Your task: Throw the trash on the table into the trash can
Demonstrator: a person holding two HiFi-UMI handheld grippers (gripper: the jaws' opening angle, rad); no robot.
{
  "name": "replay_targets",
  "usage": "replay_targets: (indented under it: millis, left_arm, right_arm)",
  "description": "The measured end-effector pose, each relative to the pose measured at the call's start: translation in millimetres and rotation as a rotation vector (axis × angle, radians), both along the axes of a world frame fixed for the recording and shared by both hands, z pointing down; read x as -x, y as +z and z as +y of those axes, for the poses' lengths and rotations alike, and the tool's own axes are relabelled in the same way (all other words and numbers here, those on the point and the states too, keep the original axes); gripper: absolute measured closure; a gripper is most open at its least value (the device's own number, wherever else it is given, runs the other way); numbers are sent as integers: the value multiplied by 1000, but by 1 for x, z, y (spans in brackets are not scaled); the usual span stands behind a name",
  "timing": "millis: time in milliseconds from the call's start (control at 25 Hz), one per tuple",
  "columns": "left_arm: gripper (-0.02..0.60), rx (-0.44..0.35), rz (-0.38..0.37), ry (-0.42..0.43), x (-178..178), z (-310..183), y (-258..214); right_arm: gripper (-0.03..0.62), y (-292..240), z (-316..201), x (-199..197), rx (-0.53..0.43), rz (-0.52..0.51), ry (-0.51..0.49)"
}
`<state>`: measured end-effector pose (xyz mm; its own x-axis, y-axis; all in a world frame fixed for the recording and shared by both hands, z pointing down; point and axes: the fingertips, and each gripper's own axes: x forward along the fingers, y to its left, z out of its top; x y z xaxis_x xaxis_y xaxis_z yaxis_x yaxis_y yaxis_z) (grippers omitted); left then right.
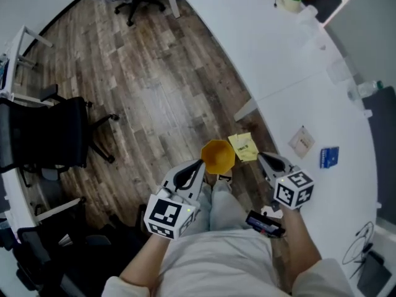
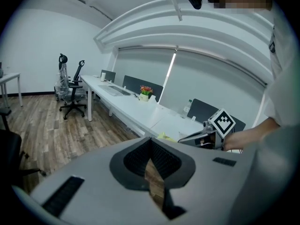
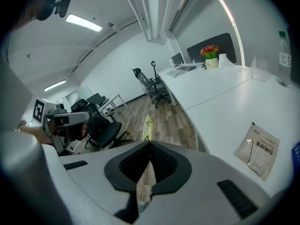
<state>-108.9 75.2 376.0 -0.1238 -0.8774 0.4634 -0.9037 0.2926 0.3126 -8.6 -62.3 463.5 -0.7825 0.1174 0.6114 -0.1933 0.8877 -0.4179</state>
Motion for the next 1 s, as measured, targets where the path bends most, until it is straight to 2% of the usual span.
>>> replay_targets:
  millis: [320,680,1000]
  left_arm:
    - [580,51,59,-5,-8,8,62]
    - [580,39,105,-17,-12,16,139]
    - [580,61,131,-47,-6,27,202]
  right_arm:
    - [562,77,8,-3,58,76,-85]
    - [562,177,41,-1,109,128,-165]
    - [562,256,53,-7,133,160,-123]
